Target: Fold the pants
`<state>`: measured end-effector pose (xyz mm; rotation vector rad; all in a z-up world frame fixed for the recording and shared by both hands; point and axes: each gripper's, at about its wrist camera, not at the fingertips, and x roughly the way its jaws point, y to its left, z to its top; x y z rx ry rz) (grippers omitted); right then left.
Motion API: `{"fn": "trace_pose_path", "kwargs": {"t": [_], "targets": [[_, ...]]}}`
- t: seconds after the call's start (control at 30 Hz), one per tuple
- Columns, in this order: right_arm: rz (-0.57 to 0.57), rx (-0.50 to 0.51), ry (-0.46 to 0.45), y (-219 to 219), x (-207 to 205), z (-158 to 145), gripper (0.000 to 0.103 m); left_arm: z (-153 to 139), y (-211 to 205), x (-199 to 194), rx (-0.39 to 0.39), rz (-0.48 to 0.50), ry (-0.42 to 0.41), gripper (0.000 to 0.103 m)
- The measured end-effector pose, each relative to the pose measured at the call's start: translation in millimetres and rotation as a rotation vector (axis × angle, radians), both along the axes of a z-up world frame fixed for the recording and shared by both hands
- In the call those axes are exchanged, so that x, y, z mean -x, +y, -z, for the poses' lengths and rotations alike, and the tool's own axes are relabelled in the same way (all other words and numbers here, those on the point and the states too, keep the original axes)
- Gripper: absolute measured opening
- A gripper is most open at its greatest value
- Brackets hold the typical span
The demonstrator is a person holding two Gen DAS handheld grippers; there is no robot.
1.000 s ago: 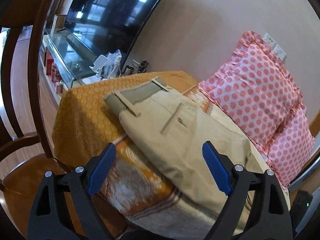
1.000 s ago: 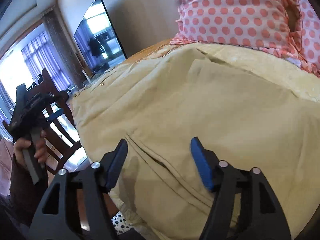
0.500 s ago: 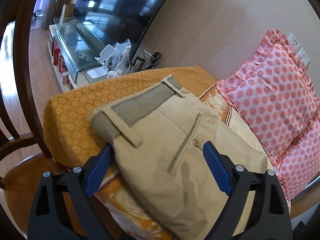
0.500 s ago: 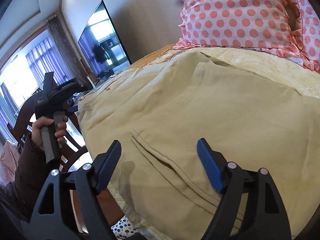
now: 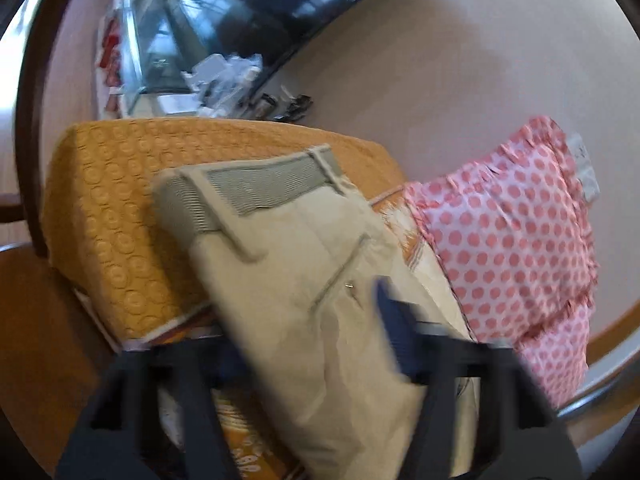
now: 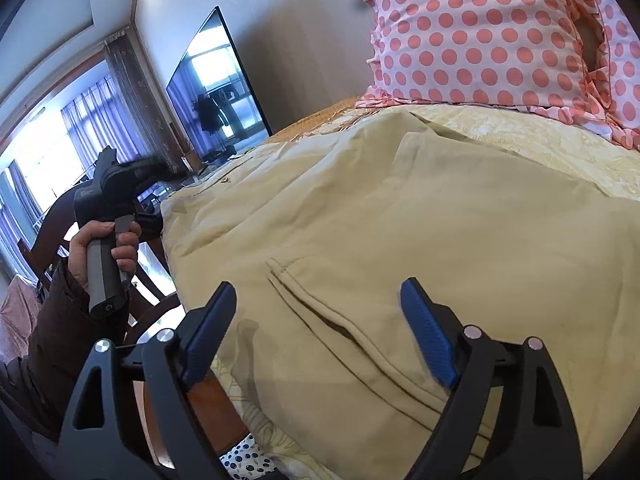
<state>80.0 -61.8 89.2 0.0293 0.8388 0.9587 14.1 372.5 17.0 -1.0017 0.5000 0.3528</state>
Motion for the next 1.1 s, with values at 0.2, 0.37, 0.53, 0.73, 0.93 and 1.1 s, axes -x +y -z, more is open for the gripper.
{"fn": "trace_pose_path", "kwargs": {"t": [0.2,0.37,0.53,0.73,0.93,1.1], "targets": [[-0.004,-0.021,0.011,-4.1,-1.5,-0.1,0.084,-18.0,-19.2,-1.9,-0.163,0.004,0.041,0.009],[0.046,-0.105,0.031,-30.6,-1.9,-11.5,0.084,-81.5,-81.1,-23.7,-0.427,0.133,-0.004,0.008],[0.197,-0.127,-0.066,-97.1,9.2,-34.6,0.084,-140.0,-189.6,-45.7,-0.654,0.375,-0.106,0.008],[0.486,-0.076,-0.104,-195.5,23.5,-39.1,0.086,-146.1,-355.6,-56.0,-0.765,0.79,-0.212,0.008],[0.691,-0.051,-0.036,-263.4,34.2,-18.5,0.086,-59.4,-461.5,-51.4,-0.834,1.123,-0.04,0.007],[0.73,-0.047,-0.041,-279.7,36.0,-16.2,0.086,-64.7,-466.2,-37.1,-0.919,1.071,-0.069,0.007]]}}
